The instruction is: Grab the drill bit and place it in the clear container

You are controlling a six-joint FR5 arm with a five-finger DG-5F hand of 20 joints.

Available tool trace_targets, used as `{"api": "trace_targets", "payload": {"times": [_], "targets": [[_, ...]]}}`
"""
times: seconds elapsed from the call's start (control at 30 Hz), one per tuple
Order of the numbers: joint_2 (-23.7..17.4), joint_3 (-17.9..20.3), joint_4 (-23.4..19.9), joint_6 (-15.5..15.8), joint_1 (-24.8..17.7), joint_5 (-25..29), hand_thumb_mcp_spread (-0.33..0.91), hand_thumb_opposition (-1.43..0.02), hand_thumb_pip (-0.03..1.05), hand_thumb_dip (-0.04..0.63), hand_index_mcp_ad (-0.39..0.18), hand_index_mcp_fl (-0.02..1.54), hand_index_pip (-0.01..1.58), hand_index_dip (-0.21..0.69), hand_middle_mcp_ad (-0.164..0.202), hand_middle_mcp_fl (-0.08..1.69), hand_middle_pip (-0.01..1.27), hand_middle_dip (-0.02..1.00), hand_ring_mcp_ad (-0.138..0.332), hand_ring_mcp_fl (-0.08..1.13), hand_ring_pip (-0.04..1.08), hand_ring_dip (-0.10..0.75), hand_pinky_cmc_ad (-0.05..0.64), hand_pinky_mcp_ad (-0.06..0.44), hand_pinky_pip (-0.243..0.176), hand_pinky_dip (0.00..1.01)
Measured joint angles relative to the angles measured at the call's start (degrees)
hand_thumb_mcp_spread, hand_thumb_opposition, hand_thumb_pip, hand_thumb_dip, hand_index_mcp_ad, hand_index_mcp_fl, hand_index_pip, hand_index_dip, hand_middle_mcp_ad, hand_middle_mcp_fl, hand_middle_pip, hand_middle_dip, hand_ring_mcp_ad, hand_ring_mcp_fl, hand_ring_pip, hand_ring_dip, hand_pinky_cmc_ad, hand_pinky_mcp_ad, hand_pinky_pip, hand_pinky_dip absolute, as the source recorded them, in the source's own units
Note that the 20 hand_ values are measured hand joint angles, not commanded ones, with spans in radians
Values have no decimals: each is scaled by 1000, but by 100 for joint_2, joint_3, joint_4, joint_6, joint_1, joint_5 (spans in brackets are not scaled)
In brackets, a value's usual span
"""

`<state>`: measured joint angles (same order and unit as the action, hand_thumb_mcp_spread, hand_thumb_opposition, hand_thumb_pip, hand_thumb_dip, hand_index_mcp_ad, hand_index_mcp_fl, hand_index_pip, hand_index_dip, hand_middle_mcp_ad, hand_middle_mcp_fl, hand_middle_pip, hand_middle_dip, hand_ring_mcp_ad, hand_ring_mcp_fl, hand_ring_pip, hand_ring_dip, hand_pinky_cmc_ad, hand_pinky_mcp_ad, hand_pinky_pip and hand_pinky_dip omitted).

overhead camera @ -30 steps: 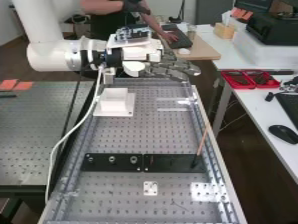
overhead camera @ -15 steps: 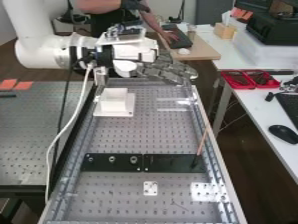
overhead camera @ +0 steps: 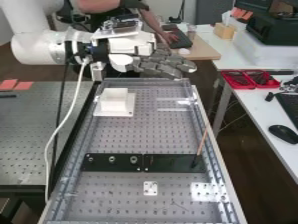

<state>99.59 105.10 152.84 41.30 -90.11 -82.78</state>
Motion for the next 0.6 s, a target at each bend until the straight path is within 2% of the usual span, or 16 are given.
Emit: {"api": "trace_targets", "payload": {"times": [0.2,0.6], "targets": [[-44,46,-23,-23,2,48,379,-810,618,286,-82,134,979,152,10,220,108,251,182,10,91,44,309,133,-63,339],[-82,61,-46,8,3,73,379,-810,616,286,-82,129,969,161,10,216,105,251,182,10,91,44,305,136,-63,339]]}}
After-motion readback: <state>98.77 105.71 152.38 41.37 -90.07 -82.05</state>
